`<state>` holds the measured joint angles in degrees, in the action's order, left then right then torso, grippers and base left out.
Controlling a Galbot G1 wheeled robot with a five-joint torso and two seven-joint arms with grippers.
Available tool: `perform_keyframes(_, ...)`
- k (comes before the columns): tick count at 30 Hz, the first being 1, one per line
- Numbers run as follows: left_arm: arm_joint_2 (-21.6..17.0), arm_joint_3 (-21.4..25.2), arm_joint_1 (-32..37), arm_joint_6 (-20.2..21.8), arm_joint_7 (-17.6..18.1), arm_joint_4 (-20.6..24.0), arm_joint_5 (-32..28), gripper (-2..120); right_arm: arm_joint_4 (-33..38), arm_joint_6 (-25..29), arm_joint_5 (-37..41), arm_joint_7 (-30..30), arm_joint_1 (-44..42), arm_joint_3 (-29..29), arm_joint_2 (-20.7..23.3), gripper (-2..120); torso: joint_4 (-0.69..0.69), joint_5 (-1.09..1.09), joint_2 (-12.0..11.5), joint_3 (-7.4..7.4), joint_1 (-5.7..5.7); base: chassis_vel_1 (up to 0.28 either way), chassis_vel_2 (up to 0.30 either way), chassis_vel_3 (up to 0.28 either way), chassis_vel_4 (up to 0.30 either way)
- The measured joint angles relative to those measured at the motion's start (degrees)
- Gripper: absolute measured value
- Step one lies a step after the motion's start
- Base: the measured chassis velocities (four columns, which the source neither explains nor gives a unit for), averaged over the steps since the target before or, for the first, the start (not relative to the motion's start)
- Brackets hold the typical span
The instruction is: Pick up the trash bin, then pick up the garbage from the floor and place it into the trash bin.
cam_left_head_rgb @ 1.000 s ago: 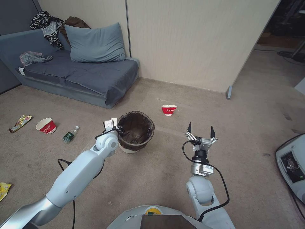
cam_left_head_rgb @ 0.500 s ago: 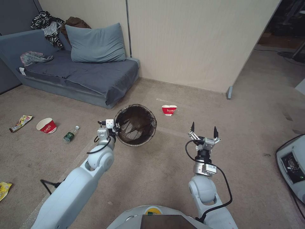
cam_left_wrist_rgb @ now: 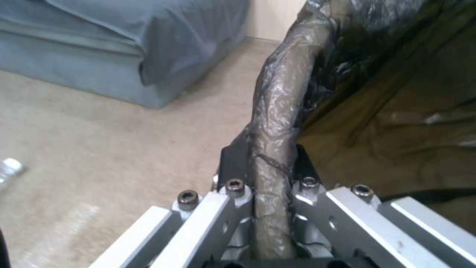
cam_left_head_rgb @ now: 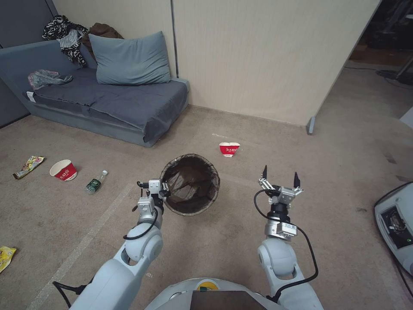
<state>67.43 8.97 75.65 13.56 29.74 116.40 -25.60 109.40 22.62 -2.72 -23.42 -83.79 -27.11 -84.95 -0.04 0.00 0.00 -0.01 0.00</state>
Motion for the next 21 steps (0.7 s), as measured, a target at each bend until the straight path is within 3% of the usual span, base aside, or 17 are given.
perform_keyframes(13,3.79,-0.40,8.45,-0.87,-0.31,4.03,3.18,3,0.26,-0.61,-0.26,-0.01,-0.03,-0.16,0.57,100,0.03,0.00,0.00,0.00,0.00,0.000,0.000,0.000,0.000)
perform_keyframes(21,5.46,-0.30,11.10,2.19,2.50,6.24,0.51,3,-0.04,-0.53,-0.31,-0.01,-0.05,-0.33,0.83,100,0.03,0.01,0.00,0.00,0.00,0.000,0.000,0.000,0.000)
